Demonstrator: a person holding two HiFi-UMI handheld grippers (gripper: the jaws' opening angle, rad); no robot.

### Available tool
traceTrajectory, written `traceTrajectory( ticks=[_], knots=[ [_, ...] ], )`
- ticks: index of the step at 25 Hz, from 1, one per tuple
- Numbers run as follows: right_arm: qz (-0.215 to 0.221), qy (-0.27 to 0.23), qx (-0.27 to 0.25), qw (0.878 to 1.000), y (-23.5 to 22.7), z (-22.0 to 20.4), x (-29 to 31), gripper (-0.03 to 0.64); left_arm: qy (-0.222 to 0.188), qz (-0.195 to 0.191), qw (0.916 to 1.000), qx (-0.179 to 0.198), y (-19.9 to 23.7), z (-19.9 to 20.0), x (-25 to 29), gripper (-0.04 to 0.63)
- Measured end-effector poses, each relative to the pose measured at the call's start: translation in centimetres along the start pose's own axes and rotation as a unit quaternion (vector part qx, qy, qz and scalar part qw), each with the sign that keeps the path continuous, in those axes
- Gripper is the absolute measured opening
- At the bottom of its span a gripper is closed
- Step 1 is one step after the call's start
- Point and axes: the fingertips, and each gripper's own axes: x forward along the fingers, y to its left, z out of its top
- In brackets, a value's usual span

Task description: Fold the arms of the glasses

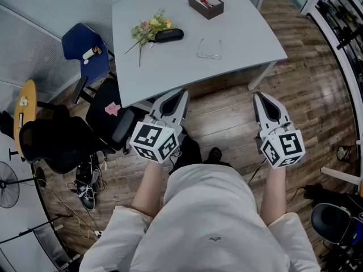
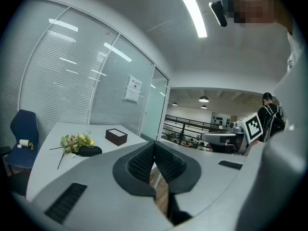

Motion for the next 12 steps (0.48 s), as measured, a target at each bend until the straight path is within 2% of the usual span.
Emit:
traceTrajectory(
  ticks=[5, 12],
  knots=[
    [0.019, -0.002, -0.003, 1.000, 1.3, -0.2, -0.7, 0.003, -0.008, -0.006, 0.9998, -0.016, -0.5, -0.3, -1.2, 0.019],
    [0.022, -0.005, -0.006, 1.000, 1.8, -0.5, -1.8, 0.003, -0.007, 0.001, 0.9999, -0.008, -1.4, -0.4, -2.1, 0.020]
  ],
)
